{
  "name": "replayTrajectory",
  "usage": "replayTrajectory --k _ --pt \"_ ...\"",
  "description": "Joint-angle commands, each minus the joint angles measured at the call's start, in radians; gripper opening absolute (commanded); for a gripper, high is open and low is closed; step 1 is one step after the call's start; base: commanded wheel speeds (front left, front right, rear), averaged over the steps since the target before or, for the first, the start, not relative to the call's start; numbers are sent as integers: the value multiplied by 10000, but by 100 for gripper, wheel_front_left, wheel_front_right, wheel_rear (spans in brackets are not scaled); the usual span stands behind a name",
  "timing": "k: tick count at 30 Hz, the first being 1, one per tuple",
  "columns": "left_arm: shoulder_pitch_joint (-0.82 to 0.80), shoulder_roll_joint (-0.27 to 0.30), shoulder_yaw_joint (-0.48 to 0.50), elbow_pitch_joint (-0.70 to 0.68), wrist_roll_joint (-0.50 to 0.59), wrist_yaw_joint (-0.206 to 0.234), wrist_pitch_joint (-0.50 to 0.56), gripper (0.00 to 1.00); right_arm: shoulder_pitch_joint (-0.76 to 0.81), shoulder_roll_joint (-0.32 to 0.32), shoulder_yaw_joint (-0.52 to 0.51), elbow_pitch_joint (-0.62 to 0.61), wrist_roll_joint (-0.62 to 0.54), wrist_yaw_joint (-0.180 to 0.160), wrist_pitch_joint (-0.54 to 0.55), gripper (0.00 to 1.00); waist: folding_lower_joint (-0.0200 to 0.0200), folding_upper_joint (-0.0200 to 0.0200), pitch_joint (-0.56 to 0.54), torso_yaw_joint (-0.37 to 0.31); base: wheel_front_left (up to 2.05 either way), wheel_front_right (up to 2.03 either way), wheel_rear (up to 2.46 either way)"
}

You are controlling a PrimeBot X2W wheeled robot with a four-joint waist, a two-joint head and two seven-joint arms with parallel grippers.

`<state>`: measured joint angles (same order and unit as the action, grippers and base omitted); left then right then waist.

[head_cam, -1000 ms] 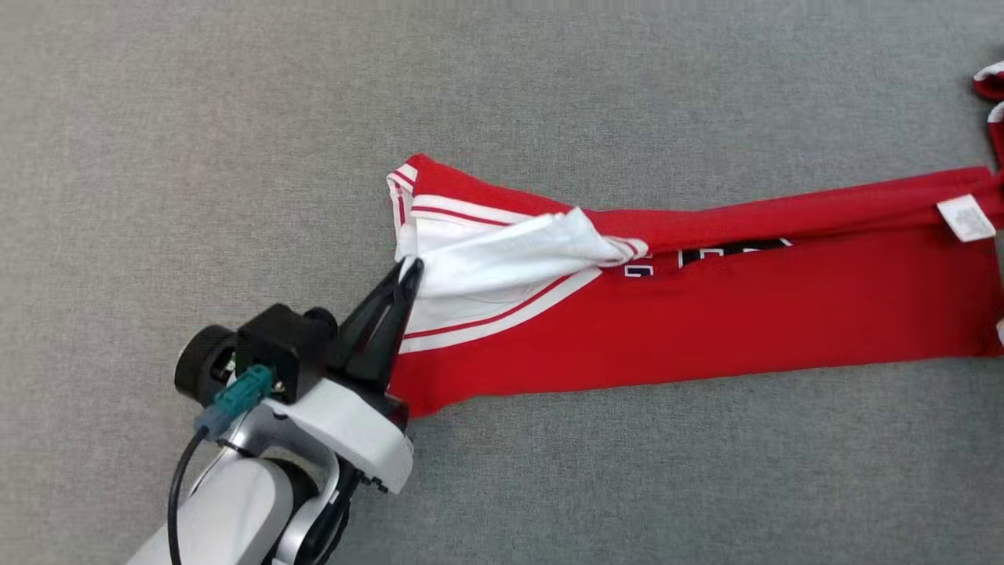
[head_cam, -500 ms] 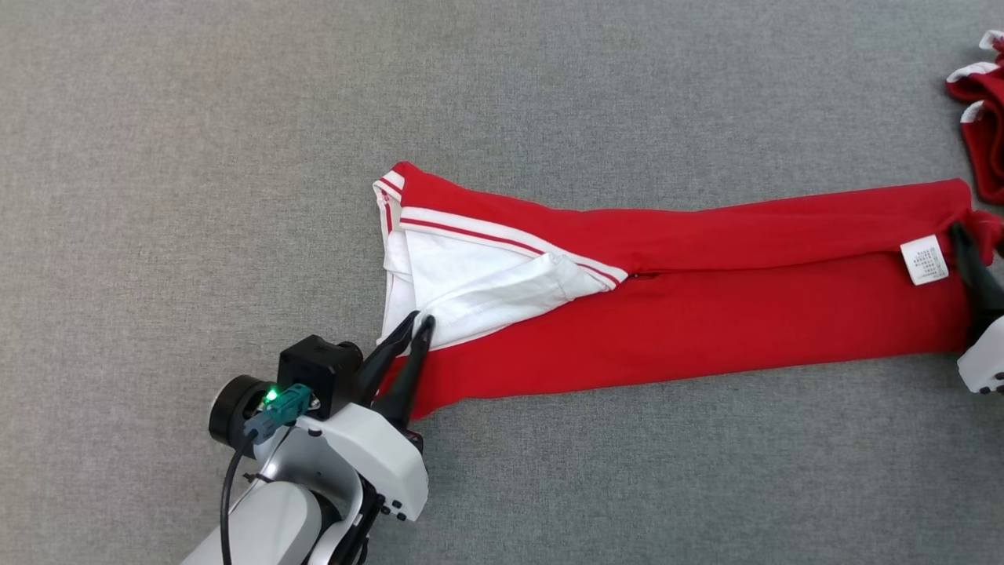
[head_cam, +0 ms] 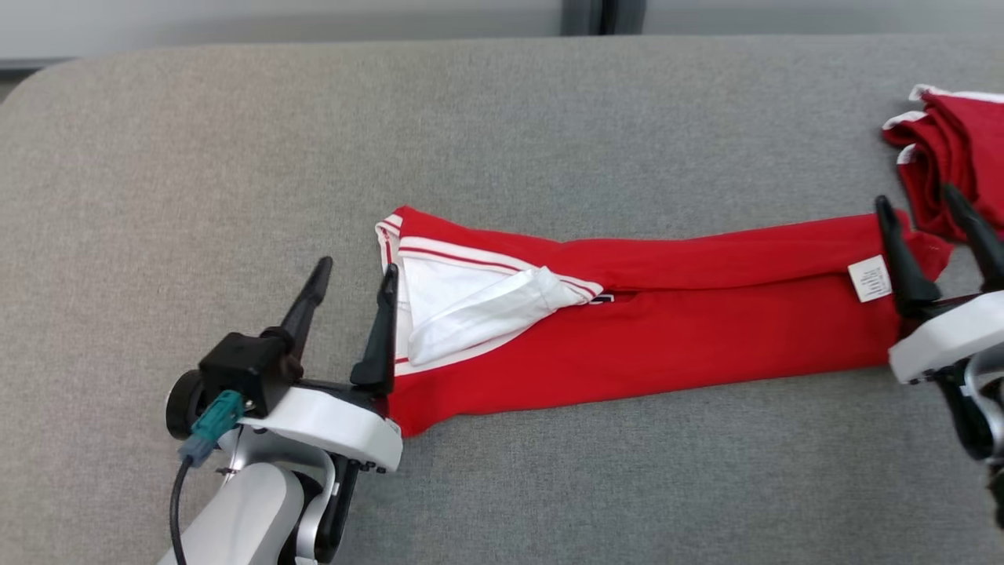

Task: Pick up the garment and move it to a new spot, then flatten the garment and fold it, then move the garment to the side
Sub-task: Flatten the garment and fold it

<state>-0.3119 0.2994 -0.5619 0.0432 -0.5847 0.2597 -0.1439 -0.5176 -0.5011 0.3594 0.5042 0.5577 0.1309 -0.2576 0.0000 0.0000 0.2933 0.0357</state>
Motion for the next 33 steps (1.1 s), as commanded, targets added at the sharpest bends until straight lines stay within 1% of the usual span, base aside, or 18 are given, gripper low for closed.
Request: replayTrajectory --k 1,3,8,9,11,13,14,15,17,19,25,30,33 --pt "199 -128 282 42 -111 145 -451 100 269 376 -195 -343 -420 -2 -90 100 0 0 -408 -172 0 0 0" --pt "249 -223 460 121 -139 166 -761 100 440 796 -379 -758 -843 -2 -94 100 0 0 -642 -260 0 0 0" --pt "395 -460 773 263 93 -46 -1145 100 1158 1893 -814 -1596 -1680 -2 -90 100 0 0 -1275 -431 0 0 0" --pt "395 -460 773 263 93 -46 -1145 100 1158 1893 -814 -1596 -1680 -2 -90 100 0 0 -1275 -431 0 0 0" --pt "497 -527 963 332 208 -30 -1190 100 1457 2232 -889 -1811 -1912 -2 -91 100 0 0 -1500 -478 0 0 0" --pt "578 -682 1260 286 379 -55 -1205 100 1726 2518 -963 -1997 -2128 -2 -92 100 0 0 -1692 -523 0 0 0" --pt "782 -862 1548 199 602 -145 -1210 100 1986 2772 -970 -2251 -2235 -2 -93 100 0 0 -1843 -553 0 0 0" --pt "920 -952 1674 201 726 -210 -1206 100 2119 2877 -980 -2322 -2278 -2 -93 100 0 0 -1923 -566 0 0 0" --pt "1084 -1016 1788 251 866 -272 -1205 100 2273 2928 -957 -2392 -2332 -2 -93 100 0 0 -2001 -576 0 0 0" --pt "1464 -1344 2122 351 1216 -499 -1207 100 2649 3102 -925 -2580 -2405 -2 -93 100 0 0 -2248 -597 0 0 0" --pt "2320 -1830 2664 473 2109 -914 -1209 100 3512 3289 -1060 -2787 -2237 -2 -94 100 0 0 -2731 -602 0 0 0" --pt "2866 -2075 3086 510 2731 -1191 -1210 100 4128 3363 -1318 -2894 -2174 -2 -94 100 0 0 -2989 -575 0 0 0" --pt "3105 -2198 3333 575 2929 -1369 -1211 100 4368 3375 -1457 -2927 -2143 -2 -94 100 0 0 -3098 -554 0 0 0"
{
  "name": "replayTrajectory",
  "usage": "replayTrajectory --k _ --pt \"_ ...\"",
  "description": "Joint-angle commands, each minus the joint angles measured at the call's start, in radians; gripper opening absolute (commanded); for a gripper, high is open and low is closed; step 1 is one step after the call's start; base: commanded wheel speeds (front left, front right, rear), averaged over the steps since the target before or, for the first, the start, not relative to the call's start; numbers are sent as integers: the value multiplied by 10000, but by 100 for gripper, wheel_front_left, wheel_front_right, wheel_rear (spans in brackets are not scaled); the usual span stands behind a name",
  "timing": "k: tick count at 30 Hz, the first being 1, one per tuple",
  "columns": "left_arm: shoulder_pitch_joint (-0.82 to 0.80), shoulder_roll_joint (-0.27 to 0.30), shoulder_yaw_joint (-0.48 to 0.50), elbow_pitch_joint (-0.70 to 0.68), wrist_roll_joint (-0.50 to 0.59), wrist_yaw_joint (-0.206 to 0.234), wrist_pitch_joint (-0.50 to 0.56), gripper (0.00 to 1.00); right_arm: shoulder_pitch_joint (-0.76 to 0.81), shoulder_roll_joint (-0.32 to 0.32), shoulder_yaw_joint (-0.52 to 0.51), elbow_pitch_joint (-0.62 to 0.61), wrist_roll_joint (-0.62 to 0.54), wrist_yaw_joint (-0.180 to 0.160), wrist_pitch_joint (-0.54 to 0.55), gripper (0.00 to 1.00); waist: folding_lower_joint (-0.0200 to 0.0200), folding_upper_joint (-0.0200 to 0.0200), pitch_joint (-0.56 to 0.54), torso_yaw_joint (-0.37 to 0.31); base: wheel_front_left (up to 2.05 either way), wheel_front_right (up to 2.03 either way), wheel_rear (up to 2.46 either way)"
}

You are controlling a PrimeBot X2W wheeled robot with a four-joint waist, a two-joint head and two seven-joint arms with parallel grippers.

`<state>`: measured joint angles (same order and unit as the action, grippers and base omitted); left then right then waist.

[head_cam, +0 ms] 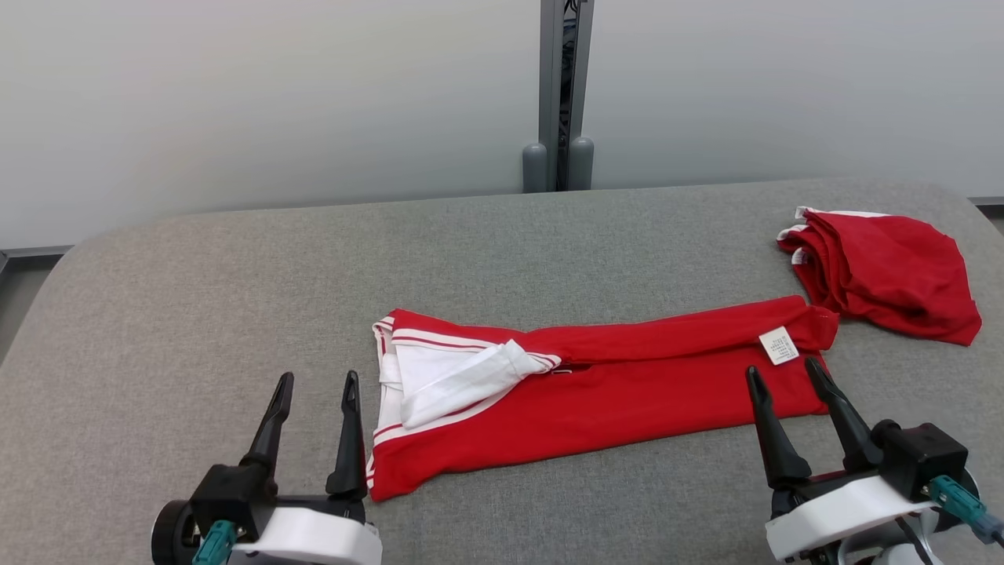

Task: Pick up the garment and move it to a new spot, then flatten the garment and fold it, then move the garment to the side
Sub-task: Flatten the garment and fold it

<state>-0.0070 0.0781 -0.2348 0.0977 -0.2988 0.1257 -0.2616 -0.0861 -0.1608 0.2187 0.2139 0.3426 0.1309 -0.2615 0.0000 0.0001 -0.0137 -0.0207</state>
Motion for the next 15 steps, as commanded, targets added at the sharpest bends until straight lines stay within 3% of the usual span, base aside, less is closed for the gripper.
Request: replayTrajectory --k 1,15 --pt "131 -28 141 31 119 -99 -33 100 113 7 -100 -54 31 -2 -56 100 0 -1 -55 7 0 0 0" --pt "628 -240 621 354 603 -500 -34 100 484 29 -234 -242 102 -2 -57 100 0 -1 -181 103 0 0 0"
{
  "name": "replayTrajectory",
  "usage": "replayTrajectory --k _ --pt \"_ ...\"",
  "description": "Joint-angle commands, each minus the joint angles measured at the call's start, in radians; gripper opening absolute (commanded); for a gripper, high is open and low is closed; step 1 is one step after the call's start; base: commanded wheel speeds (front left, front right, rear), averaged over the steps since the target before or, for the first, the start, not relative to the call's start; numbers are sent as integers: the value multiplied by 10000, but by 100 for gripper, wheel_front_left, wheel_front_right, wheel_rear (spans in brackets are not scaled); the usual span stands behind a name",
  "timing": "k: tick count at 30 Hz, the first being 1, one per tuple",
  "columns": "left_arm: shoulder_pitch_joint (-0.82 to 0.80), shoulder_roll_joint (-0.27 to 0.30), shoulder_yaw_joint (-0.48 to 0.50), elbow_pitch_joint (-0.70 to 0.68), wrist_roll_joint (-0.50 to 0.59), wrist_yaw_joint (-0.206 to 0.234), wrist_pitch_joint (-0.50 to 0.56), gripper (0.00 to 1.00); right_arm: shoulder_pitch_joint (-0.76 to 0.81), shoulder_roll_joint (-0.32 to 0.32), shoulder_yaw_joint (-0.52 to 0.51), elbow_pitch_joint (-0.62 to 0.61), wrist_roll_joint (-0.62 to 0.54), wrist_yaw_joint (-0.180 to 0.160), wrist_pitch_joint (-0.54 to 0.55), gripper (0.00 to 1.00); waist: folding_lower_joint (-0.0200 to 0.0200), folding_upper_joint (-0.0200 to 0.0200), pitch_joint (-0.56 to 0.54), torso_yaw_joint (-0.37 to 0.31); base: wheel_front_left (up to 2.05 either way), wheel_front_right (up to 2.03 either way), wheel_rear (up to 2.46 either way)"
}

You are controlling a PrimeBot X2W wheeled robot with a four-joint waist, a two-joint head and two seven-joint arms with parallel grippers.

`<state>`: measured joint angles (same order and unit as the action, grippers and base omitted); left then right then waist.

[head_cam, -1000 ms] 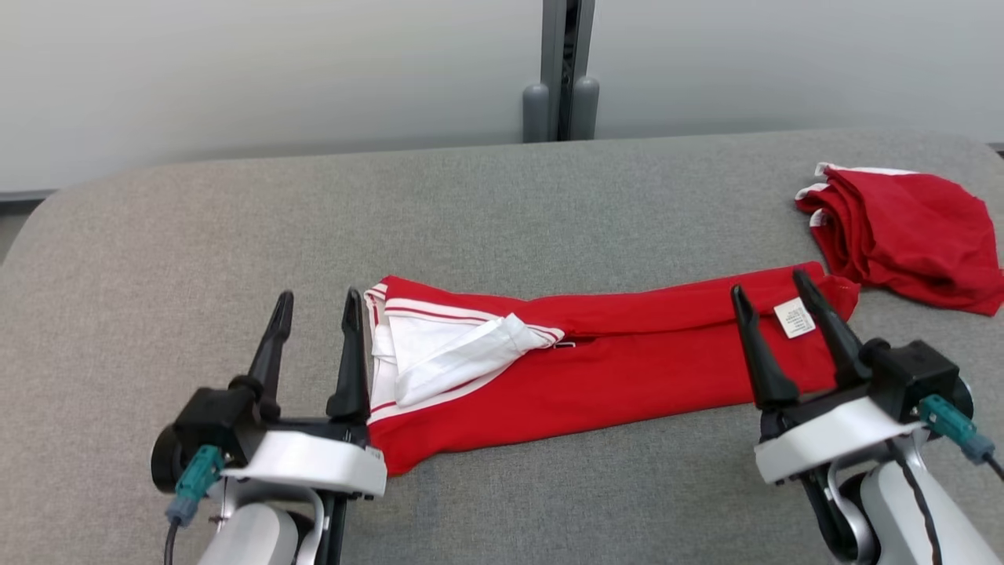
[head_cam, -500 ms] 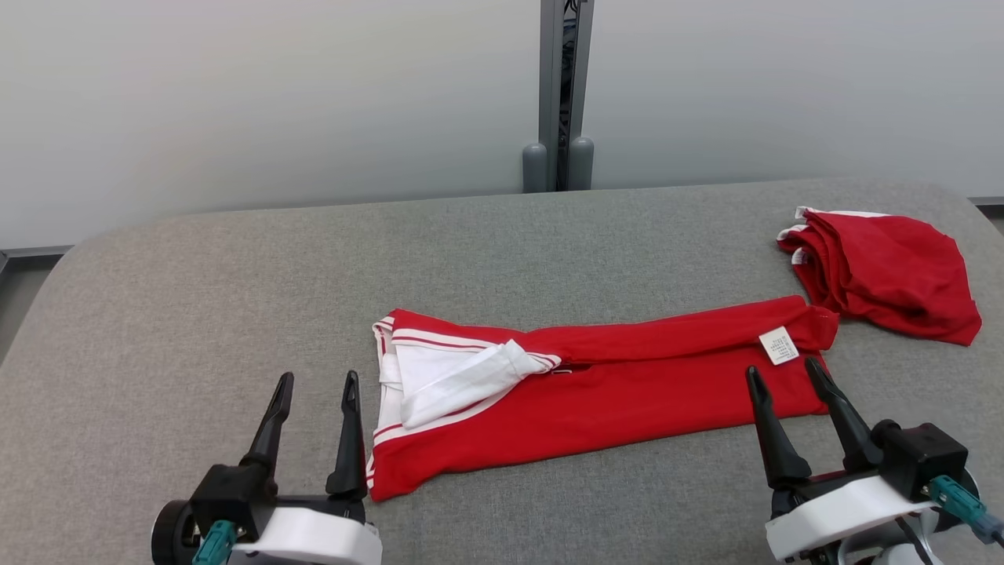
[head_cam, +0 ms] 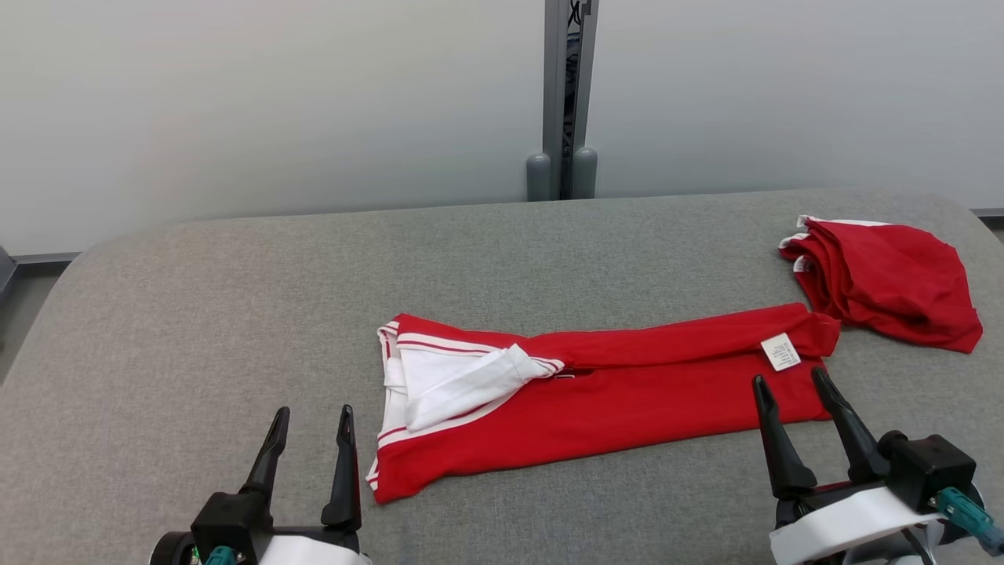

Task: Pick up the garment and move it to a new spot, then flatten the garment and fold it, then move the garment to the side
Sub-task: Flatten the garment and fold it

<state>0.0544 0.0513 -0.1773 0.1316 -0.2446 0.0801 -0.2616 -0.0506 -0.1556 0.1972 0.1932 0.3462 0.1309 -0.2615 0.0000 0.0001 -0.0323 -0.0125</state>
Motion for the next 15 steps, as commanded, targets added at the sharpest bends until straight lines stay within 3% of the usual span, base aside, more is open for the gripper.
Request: replayTrajectory --k 1,11,15 --pt "9 22 43 47 70 -64 -34 100 130 -33 -14 -23 59 -2 -57 100 0 -1 10 39 0 0 0" --pt "-166 12 -163 107 -24 -52 -34 100 -119 69 -388 459 749 -2 -57 100 0 -1 153 290 0 0 0" --pt "-230 14 -292 68 44 -61 -34 100 -675 -76 -557 1599 1574 -2 -55 100 0 -1 312 360 0 0 0"
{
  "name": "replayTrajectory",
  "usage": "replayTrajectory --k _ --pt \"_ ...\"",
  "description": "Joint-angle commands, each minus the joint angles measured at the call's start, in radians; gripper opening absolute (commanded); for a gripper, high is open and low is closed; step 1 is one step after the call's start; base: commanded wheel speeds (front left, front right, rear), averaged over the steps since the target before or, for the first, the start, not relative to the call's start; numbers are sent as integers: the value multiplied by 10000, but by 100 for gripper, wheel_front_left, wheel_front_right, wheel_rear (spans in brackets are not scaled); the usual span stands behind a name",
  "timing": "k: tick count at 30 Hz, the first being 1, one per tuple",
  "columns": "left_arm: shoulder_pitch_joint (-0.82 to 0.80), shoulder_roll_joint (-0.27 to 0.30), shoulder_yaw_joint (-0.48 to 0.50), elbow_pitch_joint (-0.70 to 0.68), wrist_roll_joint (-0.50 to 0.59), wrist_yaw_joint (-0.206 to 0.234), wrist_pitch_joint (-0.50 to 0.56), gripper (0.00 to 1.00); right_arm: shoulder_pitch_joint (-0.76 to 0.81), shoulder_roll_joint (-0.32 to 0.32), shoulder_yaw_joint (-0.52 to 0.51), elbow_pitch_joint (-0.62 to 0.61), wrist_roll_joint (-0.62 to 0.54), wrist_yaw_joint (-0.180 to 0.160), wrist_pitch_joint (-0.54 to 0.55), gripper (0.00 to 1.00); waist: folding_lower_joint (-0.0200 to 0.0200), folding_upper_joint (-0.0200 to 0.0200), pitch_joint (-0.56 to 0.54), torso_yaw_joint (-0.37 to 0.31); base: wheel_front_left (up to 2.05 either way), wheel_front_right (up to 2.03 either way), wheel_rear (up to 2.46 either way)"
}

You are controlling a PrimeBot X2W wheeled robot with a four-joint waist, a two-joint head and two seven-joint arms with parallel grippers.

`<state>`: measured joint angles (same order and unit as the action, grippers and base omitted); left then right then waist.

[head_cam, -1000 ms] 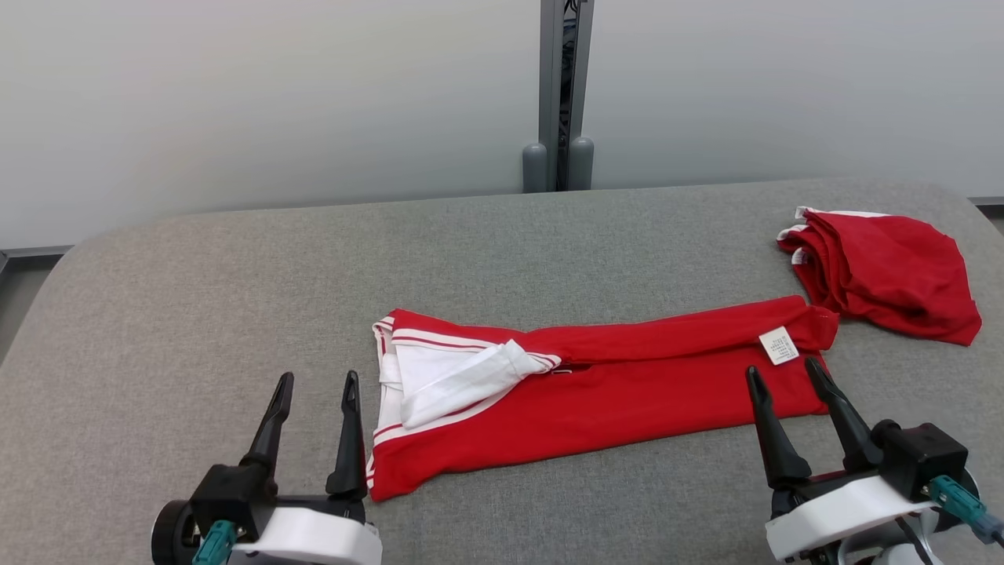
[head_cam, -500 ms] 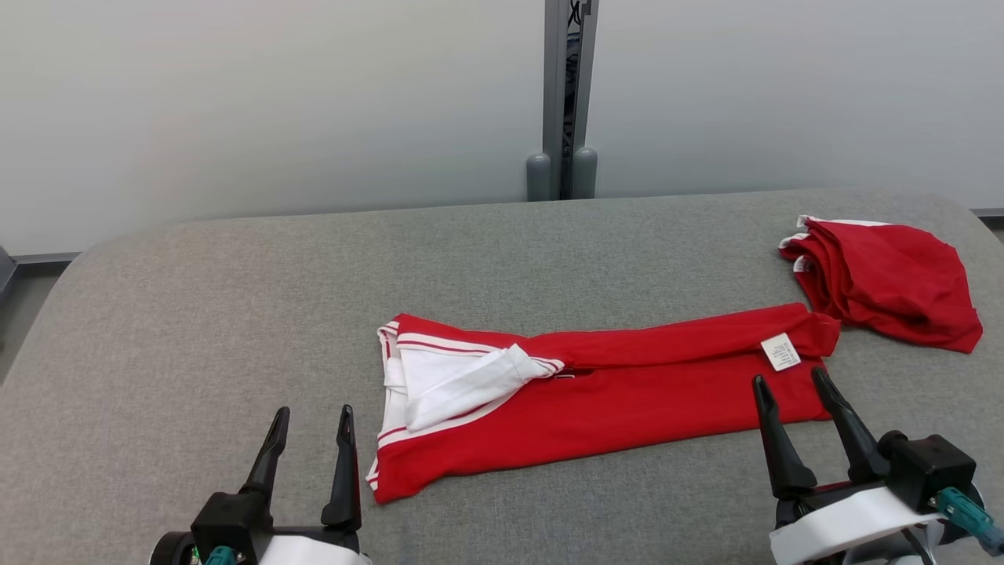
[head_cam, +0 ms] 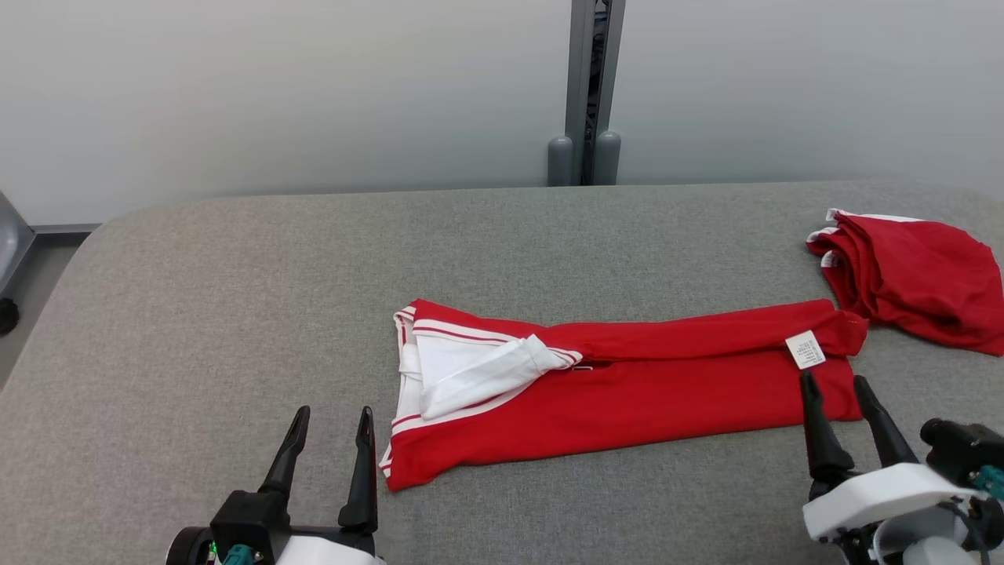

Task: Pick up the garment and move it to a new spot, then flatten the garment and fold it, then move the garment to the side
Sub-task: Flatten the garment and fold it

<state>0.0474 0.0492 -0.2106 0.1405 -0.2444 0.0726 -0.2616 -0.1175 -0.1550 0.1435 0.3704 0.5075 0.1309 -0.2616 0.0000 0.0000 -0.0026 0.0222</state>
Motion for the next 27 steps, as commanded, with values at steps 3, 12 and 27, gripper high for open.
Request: replayTrajectory --k 3,12,27 --pt "-265 32 -90 6 104 -48 -35 100 -829 -256 -269 886 505 0 -55 100 0 0 251 87 0 0 0" --pt "-944 34 -342 105 319 -212 -35 100 -3355 -785 -912 4182 1323 0 65 100 0 0 1501 338 0 0 0" --pt "-1885 34 -500 318 535 -311 -35 100 -5279 -1237 -152 6860 2238 0 677 100 0 0 2674 527 0 0 0"
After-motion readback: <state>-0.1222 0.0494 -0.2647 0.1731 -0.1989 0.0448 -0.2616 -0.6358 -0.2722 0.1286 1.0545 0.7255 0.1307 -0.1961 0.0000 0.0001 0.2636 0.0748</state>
